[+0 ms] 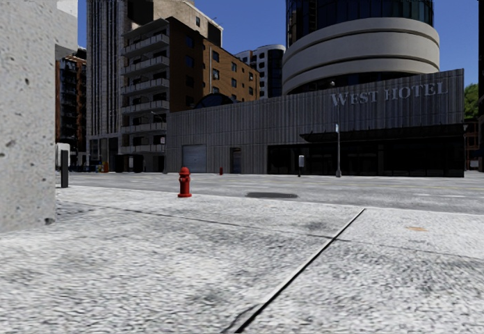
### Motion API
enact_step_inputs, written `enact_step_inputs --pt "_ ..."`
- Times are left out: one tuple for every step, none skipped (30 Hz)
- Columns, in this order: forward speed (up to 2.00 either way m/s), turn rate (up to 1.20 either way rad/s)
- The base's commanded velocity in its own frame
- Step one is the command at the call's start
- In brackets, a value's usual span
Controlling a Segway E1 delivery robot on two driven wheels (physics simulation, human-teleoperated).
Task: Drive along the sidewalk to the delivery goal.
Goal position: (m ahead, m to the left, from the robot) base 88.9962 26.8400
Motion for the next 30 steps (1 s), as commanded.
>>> enact_step_inputs --pt "1.98 0.37" --pt "1.98 0.39" --pt "1.98 0.39" --pt "1.98 0.39" --pt "1.98 0.39" --pt "1.98 0.39" --pt "1.98 0.40" --pt "1.98 0.40" --pt "1.98 0.40" --pt "1.98 0.40" --pt "1.98 0.40" --pt "1.98 0.40" --pt "1.98 0.40" --pt "1.98 0.40" --pt "1.98 0.40" --pt "1.98 0.40" --pt "1.98 0.40" --pt "1.98 0.40" --pt "1.98 0.40" --pt "1.98 0.40" --pt "1.98 0.40" --pt "1.98 0.40" --pt "1.98 0.40" --pt "1.98 0.40" --pt "1.98 0.40" --pt "1.98 0.41" --pt "1.98 0.41" --pt "1.98 0.46" --pt "1.98 0.48" --pt "1.98 0.50"
